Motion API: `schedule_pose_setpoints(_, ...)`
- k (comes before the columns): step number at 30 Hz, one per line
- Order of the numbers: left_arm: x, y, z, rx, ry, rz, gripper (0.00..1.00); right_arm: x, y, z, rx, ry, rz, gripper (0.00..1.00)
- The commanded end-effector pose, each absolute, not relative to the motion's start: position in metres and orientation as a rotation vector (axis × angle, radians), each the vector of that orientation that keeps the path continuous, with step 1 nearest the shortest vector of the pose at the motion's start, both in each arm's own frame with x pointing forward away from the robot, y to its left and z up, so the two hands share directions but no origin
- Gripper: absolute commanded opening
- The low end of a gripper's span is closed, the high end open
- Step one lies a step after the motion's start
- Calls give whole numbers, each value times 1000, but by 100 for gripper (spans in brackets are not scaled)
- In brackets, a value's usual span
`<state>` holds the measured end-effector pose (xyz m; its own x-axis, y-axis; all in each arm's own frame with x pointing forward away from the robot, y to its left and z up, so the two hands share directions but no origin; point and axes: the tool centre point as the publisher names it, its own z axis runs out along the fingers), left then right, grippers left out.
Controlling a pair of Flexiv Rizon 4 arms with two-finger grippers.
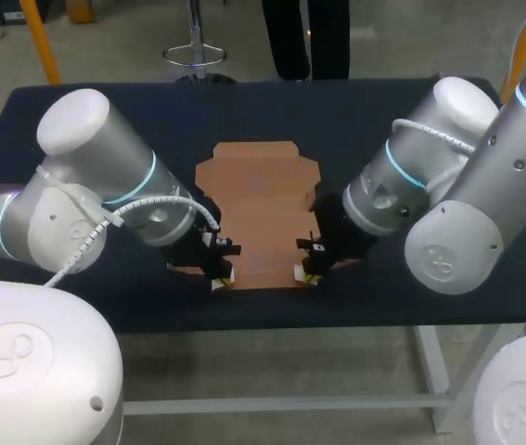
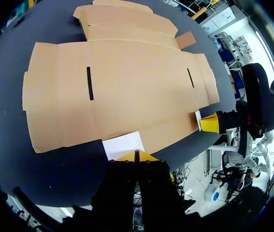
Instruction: Assemble the packaging by folding the flat box into shape, placing the metal phone stand inside, and closing the box properly
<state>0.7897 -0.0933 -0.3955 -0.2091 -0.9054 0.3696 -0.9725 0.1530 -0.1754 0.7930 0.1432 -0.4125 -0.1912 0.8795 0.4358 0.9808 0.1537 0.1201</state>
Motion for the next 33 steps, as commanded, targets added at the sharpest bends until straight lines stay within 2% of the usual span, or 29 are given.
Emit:
schedule_pose_setpoints(1, 783, -85, -376, 1861, -2230, 577, 0, 797, 119, -389, -1637, -2035, -653, 0)
schedule_pose_setpoints(19, 780, -66, -343, 1732, -2110, 671, 0, 809, 82, -348, -1508, -1932, -789, 0)
schedule_pose_setpoints(20, 780, -65, -340, 1721, -2106, 682, 0, 810, 81, -346, -1509, -1932, -792, 4)
schedule_pose_setpoints(21, 781, -64, -337, 1710, -2100, 692, 0, 812, 80, -343, -1498, -1930, -803, 13)
schedule_pose_setpoints(23, 784, -63, -331, 1699, -2100, 706, 0, 815, 76, -337, -1499, -1929, -810, 25)
schedule_pose_setpoints(24, 786, -62, -328, 1688, -2097, 715, 13, 817, 74, -334, -1500, -1929, -813, 33)
schedule_pose_setpoints(25, 787, -61, -325, 1679, -2099, 718, 25, 819, 71, -332, -1499, -1927, -819, 46)
schedule_pose_setpoints(26, 789, -60, -323, 1678, -2101, 721, 64, 821, 69, -330, -1501, -1926, -823, 69)
schedule_pose_setpoints(27, 792, -59, -321, 1670, -2101, 727, 87, 823, 67, -327, -1504, -1922, -831, 88)
schedule_pose_setpoints(28, 795, -58, -319, 1655, -2100, 732, 92, 826, 64, -325, -1500, -1917, -838, 100)
schedule_pose_setpoints(29, 798, -56, -317, 1655, -2100, 734, 100, 828, 62, -323, -1505, -1911, -843, 100)
schedule_pose_setpoints(33, 811, -49, -311, 1646, -2092, 745, 100, 841, 52, -318, -1513, -1873, -868, 100)
